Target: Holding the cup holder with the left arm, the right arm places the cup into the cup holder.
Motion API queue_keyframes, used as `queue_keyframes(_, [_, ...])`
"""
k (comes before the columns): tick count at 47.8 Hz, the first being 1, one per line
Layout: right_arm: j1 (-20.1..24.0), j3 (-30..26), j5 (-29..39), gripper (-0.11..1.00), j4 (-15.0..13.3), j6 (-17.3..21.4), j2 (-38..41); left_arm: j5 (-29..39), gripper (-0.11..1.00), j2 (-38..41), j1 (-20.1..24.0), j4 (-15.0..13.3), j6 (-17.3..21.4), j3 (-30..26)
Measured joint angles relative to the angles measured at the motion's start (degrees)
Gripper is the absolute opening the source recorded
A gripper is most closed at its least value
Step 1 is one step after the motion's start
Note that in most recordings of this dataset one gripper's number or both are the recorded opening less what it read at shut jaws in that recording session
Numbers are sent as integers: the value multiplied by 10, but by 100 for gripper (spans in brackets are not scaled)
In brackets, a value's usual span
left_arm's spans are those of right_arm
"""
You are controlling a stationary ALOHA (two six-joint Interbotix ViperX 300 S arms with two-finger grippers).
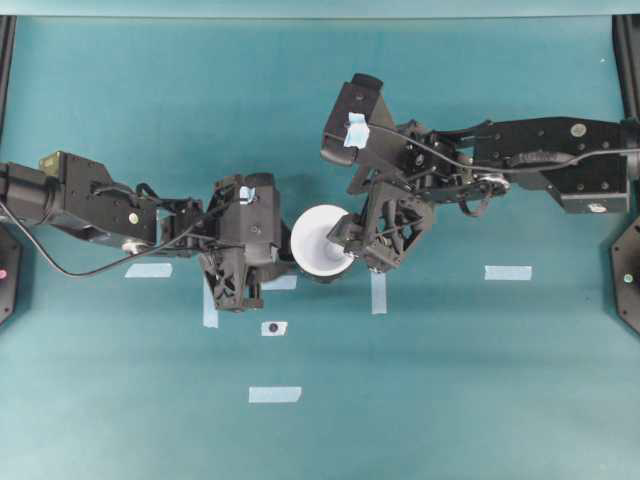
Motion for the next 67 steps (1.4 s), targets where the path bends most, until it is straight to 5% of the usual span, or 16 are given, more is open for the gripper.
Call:
queue_keyframes(8, [0, 0, -1, 93, 0, 0, 0, 0, 88, -2, 0, 0, 1, 0])
queue_keyframes(67, [0, 4, -7, 93, 0, 0, 0, 13, 86, -6, 0, 0, 1, -1])
